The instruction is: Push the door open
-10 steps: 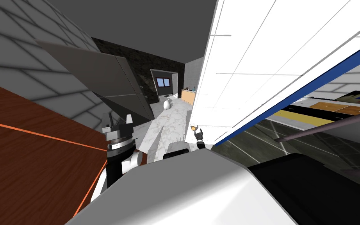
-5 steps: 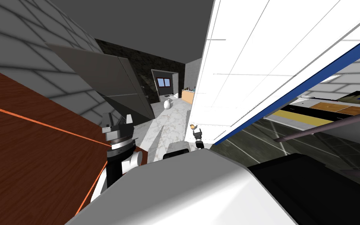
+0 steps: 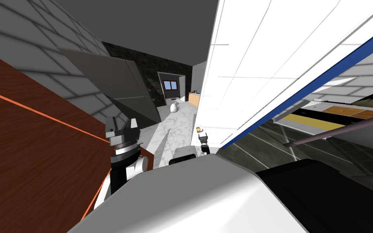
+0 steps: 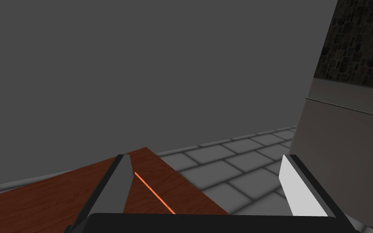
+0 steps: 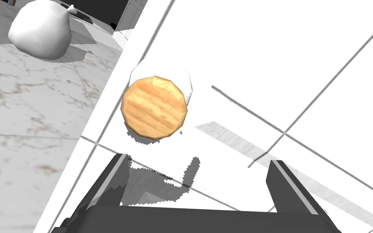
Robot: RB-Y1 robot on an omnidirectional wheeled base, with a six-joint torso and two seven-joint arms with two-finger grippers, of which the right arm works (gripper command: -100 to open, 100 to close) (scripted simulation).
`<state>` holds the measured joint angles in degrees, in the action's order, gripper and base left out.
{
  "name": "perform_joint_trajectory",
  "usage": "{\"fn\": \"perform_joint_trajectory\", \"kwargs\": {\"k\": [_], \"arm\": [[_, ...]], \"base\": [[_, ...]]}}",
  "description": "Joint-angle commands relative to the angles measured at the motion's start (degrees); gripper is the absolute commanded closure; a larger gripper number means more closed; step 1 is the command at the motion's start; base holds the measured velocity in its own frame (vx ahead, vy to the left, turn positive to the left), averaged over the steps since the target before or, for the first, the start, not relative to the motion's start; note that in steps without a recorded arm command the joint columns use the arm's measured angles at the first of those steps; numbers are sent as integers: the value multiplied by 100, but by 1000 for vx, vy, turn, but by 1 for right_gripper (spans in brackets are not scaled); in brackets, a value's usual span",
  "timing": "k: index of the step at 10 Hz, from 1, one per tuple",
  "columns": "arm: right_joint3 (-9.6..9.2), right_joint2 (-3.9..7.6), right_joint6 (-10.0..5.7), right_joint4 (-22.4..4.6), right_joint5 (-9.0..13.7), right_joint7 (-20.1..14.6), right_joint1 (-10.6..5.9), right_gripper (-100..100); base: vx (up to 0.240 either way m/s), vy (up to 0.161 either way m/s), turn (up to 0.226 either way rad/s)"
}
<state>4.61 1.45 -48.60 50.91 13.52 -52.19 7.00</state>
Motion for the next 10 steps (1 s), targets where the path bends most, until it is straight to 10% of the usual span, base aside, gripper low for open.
{"fn": "perform_joint_trajectory", "kwargs": {"k": [1,10], "arm": [[-42,-24,30,19,54,-165,-7,-100],[-487,-296,278,104,685,-1519,-180,-100]], "base": [[-59,-11,6],[-74,-12,20]]}}
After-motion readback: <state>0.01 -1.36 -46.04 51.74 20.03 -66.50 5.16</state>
